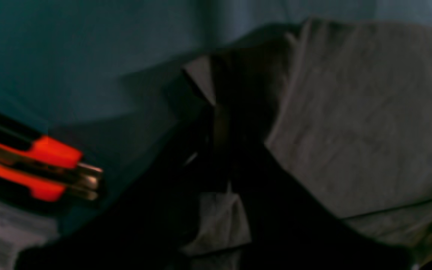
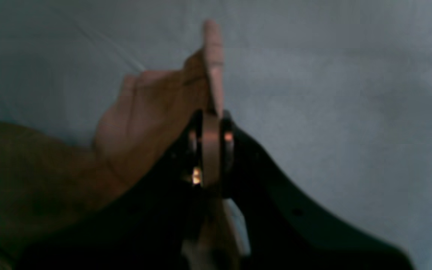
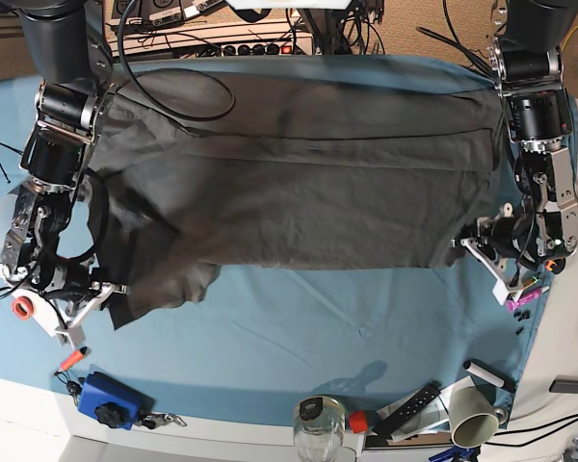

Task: Fold the T-shirt properly
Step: 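Hold both shirt sides and fold the hem half over toward the collar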

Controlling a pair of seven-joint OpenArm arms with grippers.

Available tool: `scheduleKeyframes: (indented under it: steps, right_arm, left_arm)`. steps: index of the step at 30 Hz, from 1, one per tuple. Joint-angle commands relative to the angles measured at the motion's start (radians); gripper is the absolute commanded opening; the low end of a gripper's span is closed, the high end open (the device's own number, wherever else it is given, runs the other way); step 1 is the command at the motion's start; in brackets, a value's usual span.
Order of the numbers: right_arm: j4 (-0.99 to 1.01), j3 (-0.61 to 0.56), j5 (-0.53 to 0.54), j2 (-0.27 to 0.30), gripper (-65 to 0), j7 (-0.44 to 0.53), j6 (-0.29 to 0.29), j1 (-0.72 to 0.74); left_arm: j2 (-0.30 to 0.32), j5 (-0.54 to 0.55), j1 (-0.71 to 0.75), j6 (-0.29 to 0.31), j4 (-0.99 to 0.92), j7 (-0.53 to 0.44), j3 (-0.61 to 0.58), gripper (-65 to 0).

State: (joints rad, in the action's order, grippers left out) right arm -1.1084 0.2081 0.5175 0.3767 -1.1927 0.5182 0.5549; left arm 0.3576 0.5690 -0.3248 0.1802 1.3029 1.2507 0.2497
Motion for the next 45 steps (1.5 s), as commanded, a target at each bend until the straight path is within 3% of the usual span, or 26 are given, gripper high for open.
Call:
scheduleKeyframes:
  steps: [1,8,13,22,31,37,45]
  right_arm:
    - [-0.053,0.003,0.024,0.019,-65.0,0.006,0.0,0.024]
    - [-0.116,0.011,0.107,0.048,-65.0,-0.073,-0.01,-0.005]
    - [-0.124,0.093,0.158,0.065,-65.0,-0.103,0.003,-0.032]
    - [-0.163,0.169,0.339,0.101,-65.0,-0.178,0.093,-0.113]
    - [-0.303,0.175,0.353,0.111,-65.0,-0.169,0.114,-0.241]
    - [-0.359,0.261,0.383,0.111,-65.0,-0.17,0.115,-0.311]
    - [-0.398,0.345,0.43,0.111,-65.0,-0.196,0.133,-0.401]
  left_arm:
    - [0.019,0.006,-0.024,0.003,0.029,0.007,0.003,-65.0]
    - [0.047,0.023,-0.01,0.004,0.061,0.025,0.042,-65.0]
    - [0.071,0.096,0.018,0.06,0.079,0.036,0.076,-65.0]
    - [0.098,0.143,0.079,0.094,0.152,0.058,0.076,-65.0]
    - [0.137,0.142,0.191,0.109,0.308,0.05,0.077,-65.0]
    - [0.145,0.145,0.252,0.109,0.352,0.05,0.127,-65.0]
    - [0.155,0.247,0.365,0.162,0.429,0.051,0.214,-65.0]
